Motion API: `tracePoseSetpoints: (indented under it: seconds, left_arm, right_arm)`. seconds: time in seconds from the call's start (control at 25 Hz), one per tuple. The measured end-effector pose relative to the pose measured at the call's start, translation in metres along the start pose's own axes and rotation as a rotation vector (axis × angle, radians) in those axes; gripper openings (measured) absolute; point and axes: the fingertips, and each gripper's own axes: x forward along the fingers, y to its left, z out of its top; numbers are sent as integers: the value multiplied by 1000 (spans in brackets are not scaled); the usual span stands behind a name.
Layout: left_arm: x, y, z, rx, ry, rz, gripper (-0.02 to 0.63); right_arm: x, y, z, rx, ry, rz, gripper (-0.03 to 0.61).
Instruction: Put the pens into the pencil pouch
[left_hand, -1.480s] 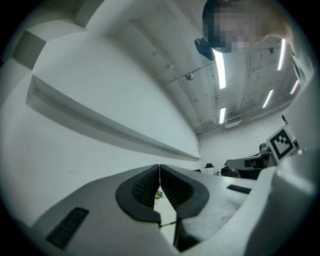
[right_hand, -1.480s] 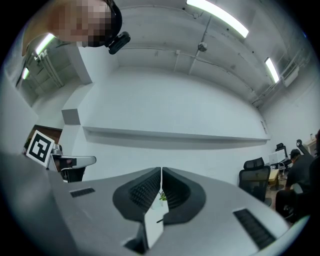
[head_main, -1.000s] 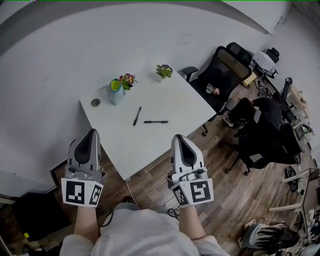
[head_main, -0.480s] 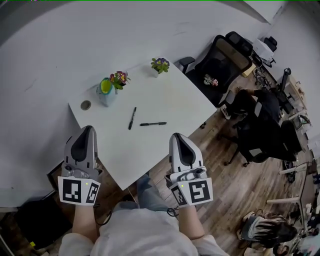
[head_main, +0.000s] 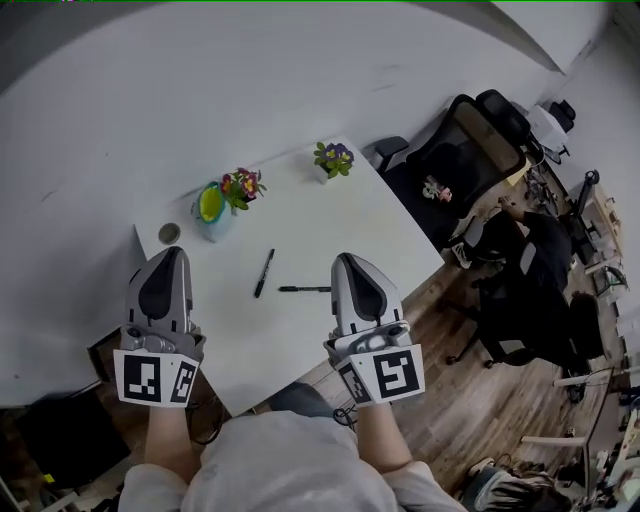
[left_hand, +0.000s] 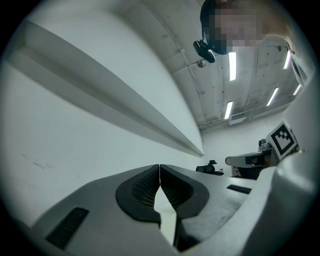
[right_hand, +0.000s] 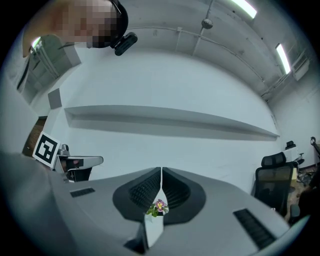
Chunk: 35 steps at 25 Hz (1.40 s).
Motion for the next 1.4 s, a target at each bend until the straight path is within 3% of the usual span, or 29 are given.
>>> tracePoseSetpoints:
  seconds: [0.28, 0.6, 0.96, 1.2, 1.4]
  left_arm:
    - [19, 14, -32, 39, 85, 87, 25]
    - [34, 25, -84, 5, 181, 96, 28]
    - [58, 40, -155, 19, 274, 60, 275]
    - [77, 55, -212, 73, 370, 7, 335]
    - [91, 73, -238, 57, 396, -17, 351]
  right_arm:
    - [52, -3, -26, 43, 44, 138, 29]
    - [94, 11, -51, 78, 72, 274, 28]
    - [108, 11, -75, 89, 131, 322, 28]
    - [111, 5, -88, 75, 168, 329, 28]
    - [115, -5, -101, 72, 205, 327, 28]
